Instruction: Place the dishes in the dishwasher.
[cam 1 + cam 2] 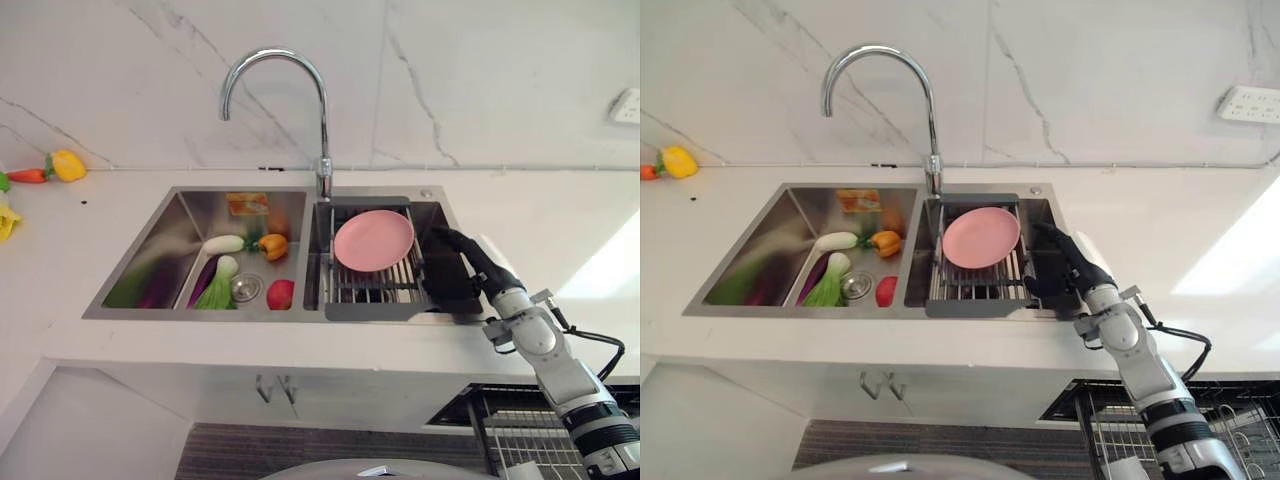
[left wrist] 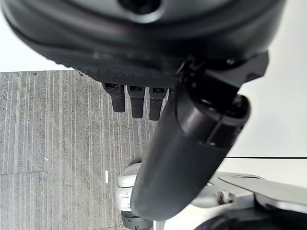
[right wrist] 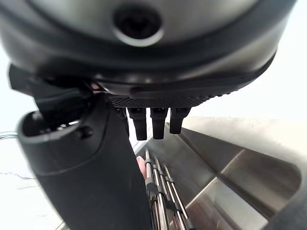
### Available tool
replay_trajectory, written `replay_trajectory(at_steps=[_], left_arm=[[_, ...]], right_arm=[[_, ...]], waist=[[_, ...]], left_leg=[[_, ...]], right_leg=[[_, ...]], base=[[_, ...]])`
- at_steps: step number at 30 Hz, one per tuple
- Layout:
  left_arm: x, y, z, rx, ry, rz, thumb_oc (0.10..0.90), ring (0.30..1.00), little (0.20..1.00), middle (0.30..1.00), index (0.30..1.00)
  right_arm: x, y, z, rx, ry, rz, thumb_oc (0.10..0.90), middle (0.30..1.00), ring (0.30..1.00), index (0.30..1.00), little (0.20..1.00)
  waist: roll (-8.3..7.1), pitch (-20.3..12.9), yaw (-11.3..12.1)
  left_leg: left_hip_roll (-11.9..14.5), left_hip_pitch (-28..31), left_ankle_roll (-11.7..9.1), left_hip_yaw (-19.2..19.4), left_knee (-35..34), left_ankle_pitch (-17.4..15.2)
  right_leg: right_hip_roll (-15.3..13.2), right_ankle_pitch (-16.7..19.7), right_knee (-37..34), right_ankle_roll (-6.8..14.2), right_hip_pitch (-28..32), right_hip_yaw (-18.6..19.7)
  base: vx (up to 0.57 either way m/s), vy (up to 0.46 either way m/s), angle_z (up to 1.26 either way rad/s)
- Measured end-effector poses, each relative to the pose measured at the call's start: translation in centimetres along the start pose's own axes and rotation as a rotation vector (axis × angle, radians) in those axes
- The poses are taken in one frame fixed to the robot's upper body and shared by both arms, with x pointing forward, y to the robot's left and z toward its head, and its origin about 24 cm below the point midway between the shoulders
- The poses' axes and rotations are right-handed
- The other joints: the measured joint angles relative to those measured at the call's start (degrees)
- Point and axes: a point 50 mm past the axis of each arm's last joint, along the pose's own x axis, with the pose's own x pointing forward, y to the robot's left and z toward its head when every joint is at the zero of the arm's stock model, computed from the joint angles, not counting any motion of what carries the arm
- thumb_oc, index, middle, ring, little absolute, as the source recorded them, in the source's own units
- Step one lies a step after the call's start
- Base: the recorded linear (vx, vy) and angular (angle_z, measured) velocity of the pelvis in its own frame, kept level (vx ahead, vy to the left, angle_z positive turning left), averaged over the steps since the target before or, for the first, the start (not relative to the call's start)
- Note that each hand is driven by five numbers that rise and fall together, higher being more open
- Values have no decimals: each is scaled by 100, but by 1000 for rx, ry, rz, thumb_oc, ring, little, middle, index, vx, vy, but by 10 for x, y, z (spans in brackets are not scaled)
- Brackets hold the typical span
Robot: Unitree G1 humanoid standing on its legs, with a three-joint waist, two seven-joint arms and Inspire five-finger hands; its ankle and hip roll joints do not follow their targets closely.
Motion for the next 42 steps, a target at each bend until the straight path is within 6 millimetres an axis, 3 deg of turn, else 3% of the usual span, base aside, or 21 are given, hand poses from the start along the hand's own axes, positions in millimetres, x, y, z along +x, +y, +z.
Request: replay_trajectory(at_steps=[6, 11, 21, 42], left_arm=[[0, 1, 2, 4, -4, 21, 800, 900, 900, 900, 900], [1, 2, 6, 5, -17, 26, 800, 900, 900, 900, 900], [1, 3, 4, 6, -12, 38, 800, 900, 900, 900, 900], [1, 4, 3, 3, -10, 38, 800, 900, 900, 900, 900]], right_arm=[[16, -16, 16, -264, -74, -17, 800, 900, 900, 900, 900], [29, -16, 27, -364, -120, 10, 800, 900, 900, 900, 900], [36, -5, 26, -400, -129, 70, 800, 900, 900, 900, 900], [38, -2, 13, -452, -71, 123, 800, 900, 900, 900, 900]], waist=[[-6, 1, 41], [-18, -2, 144], [-93, 48, 410], [-128, 68, 422]], left_leg=[[2, -13, -1, -41, 1, 2], [1, -5, 0, -88, 6, 18], [-6, -26, -4, -243, 2, 17], [-4, 4, -9, -277, 5, 18]], right_leg=[[1, 0, -1, 0, 8, -36], [2, 2, 0, -2, 18, -93], [-6, -19, 4, -10, 108, -242], [-2, -45, 12, -6, 129, -282]], base=[[7, -4, 1], [21, -10, 5], [24, -5, 9], [1, 0, 0]])
